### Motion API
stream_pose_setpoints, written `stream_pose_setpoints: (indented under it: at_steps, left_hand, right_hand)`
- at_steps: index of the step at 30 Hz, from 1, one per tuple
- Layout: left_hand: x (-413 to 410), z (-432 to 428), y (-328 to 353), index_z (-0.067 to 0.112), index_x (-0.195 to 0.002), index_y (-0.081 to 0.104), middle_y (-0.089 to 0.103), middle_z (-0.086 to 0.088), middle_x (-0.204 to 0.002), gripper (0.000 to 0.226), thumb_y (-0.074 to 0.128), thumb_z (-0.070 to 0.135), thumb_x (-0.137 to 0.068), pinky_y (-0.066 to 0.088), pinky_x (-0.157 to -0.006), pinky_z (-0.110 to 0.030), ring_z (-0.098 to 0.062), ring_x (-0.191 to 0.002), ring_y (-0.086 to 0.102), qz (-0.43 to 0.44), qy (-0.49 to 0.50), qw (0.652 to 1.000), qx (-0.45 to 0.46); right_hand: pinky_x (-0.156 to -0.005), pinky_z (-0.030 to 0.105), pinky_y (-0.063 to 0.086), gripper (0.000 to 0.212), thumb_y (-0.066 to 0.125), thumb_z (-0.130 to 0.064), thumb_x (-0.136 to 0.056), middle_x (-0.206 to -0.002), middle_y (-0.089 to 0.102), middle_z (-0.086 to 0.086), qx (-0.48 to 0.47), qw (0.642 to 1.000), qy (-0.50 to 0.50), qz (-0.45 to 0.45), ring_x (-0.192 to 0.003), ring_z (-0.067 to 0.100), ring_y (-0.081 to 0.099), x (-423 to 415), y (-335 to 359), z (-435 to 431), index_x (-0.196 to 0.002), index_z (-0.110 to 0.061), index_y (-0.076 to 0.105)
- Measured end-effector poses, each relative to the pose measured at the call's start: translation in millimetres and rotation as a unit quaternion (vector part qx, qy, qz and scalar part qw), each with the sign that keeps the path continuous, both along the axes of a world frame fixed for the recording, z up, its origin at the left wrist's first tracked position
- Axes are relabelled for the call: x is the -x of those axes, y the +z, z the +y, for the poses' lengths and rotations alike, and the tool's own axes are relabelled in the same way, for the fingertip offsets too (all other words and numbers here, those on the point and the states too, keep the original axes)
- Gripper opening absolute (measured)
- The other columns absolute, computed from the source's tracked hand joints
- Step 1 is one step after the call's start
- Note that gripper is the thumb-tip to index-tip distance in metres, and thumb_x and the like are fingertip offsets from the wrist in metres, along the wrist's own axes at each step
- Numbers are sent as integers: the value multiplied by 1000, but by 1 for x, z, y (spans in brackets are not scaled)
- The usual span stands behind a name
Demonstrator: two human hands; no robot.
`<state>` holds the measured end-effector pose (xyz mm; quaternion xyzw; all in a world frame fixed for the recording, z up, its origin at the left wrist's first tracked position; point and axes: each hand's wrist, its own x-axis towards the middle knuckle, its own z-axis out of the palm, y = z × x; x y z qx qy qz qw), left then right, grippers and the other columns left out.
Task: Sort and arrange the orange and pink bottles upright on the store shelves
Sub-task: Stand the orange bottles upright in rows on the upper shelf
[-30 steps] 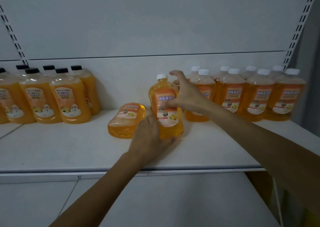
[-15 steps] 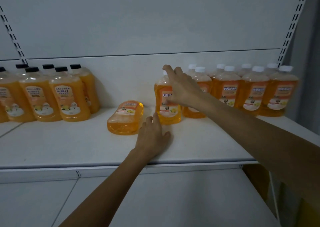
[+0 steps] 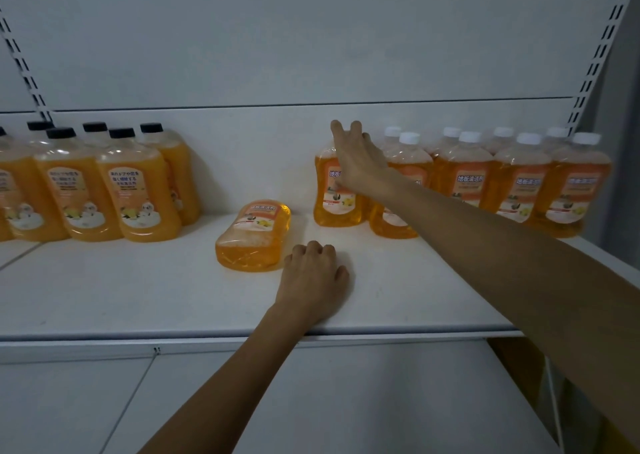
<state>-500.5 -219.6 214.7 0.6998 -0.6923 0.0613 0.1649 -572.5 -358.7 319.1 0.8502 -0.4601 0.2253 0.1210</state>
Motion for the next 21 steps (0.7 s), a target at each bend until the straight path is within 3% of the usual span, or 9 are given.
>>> stream_pose_setpoints:
  at_steps: [6, 10, 14, 16, 18, 21]
  left_hand:
    - [1, 0, 1, 9, -106, 54, 57, -8, -110, 32, 34, 31, -96, 44, -89, -32, -21, -99, 50, 17, 0, 1000, -7]
    - [1, 3, 8, 12, -122, 54, 51, -5, -131, 34, 42, 28, -95, 40, -100, -31, -19, -115, 47, 60, -26, 998, 24]
    - [-6, 15, 22, 15, -119, 58, 54, -2, -130, 30, 52, 26, -92, 36, -98, -26, -18, -119, 47, 67, -63, 988, 121]
    - [-21, 18, 34, 11, -109, 64, 61, -7, -120, 25, 60, 21, -86, 39, -93, -30, -24, -112, 53, 73, -57, 977, 192]
    - [-45, 13, 46, 10, -107, 64, 62, -11, -115, 26, 61, 22, -84, 40, -90, -35, -29, -107, 54, 66, 3, 972, 224]
    - [-80, 1, 48, 10, -124, 54, 55, -14, -126, 50, 56, 42, -85, 41, -95, -39, -32, -114, 50, 124, 145, 973, 127]
  right_hand:
    - [-83, 36, 48, 97, 81, -11, -71, -131, 33, 21, -5, 1000, -2, 2, -109, 33, 50, -2, -1, -10, -144, -8, 17]
    - [-85, 36, 48, 96, 80, -15, -72, -132, 32, 22, -8, 1000, -2, 11, -110, 33, 50, -2, -1, -11, -144, -8, 16]
    - [-104, 41, 37, 98, 77, -27, -77, -143, 25, 24, 19, 998, -30, 48, -130, 39, 32, -1, -3, -6, -147, -6, 12]
    - [-111, 41, 28, 86, 68, -27, -83, -149, 18, 23, 77, 997, 9, 28, -139, 37, 18, -1, -4, 5, -148, -5, 15]
    - [-103, 36, 36, 66, 58, -26, -90, -147, 27, 17, 102, 991, 87, -8, -135, 31, 26, -4, -6, 20, -145, -7, 25]
    - [-90, 37, 42, 52, 52, -35, -93, -132, 45, 12, -75, 985, 140, -67, -119, 27, 46, -18, -19, 36, -136, -8, 37]
